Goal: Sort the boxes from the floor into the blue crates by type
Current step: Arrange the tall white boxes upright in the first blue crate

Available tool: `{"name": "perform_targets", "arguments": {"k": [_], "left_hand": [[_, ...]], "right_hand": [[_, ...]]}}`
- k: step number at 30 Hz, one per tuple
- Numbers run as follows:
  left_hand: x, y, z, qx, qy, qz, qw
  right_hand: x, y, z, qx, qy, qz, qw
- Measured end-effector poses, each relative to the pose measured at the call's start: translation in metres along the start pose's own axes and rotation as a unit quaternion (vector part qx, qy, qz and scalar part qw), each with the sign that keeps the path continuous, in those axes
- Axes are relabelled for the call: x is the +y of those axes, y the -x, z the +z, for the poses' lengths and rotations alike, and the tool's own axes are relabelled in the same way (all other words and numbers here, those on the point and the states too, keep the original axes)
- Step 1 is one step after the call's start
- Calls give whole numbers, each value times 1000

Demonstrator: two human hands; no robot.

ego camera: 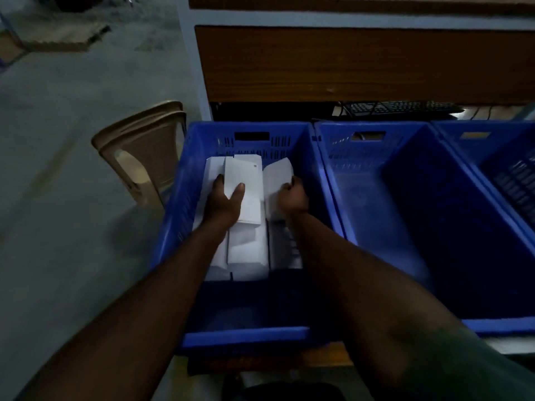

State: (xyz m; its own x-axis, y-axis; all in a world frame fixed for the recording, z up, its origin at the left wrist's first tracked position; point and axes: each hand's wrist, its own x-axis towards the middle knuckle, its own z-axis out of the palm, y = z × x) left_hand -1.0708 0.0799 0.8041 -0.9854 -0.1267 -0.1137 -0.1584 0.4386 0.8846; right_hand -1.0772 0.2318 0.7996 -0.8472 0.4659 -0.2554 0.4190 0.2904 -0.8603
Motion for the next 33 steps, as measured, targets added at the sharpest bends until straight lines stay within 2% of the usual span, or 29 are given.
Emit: {"name": "perform_targets", "arguments": {"k": [2,6,9,11,12,15,18,22,28,31,33], "left_hand": [[-5,-7,-1,3,16,3,1000],[-1,-10,1,6,22,12,1000],[1,-10,2,-1,17,32,999],[-4,-12,2,-4,23,33,999],[-6,-12,3,-7,26,32,999],[-8,-10,5,-8,35,35,999],[-8,-12,5,-8,47,45,998],[-6,-13,4,-15,50,41,998],[-3,-10,1,-13,54,40,998],[2,-8,1,2,54,28,998],[8,-8,-1,18,73,9,997]], "right_hand": [[8,-1,7,29,-5,-10,1000],[19,2,14,64,104,-95,988],[20,9,13,103,198,-186,957],[14,11,7,59,323,-224,918],[10,10,3,19,374,-212,902],[1,-2,-4,-84,464,-145,870],[-1,-16,0,-110,518,-170,831],[-7,-25,1,-92,512,-191,833],[-12,-22,9,-79,566,-195,797],[-13,-24,5,-113,548,-177,810],[-19,-24,-2,-111,481,-182,850]]}}
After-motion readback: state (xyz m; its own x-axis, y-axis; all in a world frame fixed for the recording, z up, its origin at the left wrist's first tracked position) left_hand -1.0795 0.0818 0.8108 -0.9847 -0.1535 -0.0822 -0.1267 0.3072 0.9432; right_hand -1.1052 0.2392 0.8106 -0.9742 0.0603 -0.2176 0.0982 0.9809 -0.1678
